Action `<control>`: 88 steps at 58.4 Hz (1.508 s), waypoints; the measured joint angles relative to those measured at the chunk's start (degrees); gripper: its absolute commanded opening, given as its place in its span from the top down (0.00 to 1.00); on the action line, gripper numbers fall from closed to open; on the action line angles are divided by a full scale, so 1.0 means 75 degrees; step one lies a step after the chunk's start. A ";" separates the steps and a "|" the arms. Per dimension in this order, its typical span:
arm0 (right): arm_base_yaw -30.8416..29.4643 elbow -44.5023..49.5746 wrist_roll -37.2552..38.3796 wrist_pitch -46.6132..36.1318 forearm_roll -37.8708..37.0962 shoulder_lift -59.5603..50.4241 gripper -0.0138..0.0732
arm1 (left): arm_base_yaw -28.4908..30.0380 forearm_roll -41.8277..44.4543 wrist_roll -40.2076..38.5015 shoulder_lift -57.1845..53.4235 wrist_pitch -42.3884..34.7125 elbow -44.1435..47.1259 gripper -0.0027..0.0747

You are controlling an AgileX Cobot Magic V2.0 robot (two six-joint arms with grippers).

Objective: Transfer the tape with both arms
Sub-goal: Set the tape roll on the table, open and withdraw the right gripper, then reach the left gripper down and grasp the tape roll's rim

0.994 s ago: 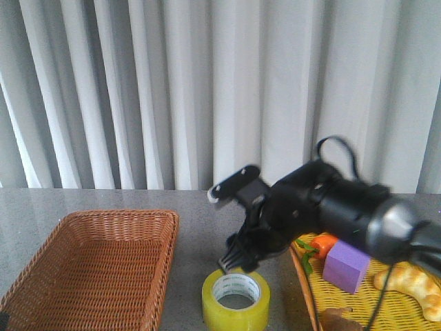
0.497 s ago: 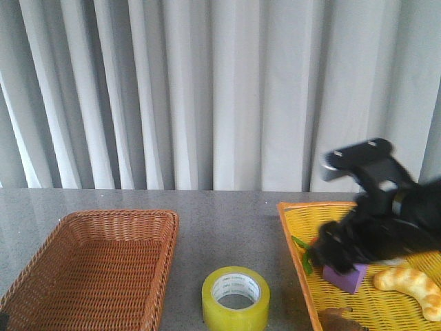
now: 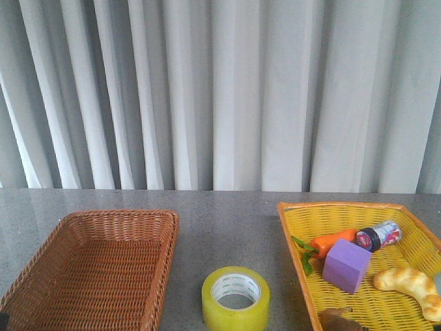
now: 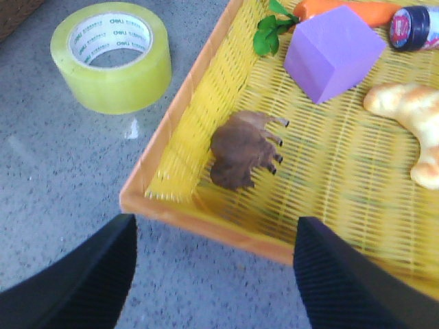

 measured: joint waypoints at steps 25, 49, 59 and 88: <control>0.0000 0.0545 0.0006 0.0522 0.0000 -0.1165 0.30 | -0.0030 -0.0015 0.0343 0.1119 -0.0119 -0.0664 0.26; 0.0000 0.0545 0.0006 0.0592 0.0000 -0.1165 0.30 | -0.1173 0.0474 0.0856 0.4651 0.0235 -0.3713 0.26; 0.0000 0.0545 0.0006 0.0601 0.0000 -0.1165 0.30 | -0.1617 0.0741 0.0821 0.6124 0.0772 -0.5064 0.26; 0.0000 0.0545 0.0006 0.0601 0.0000 -0.1165 0.30 | -0.1907 0.1997 -0.0400 0.9822 0.2687 -0.9157 0.26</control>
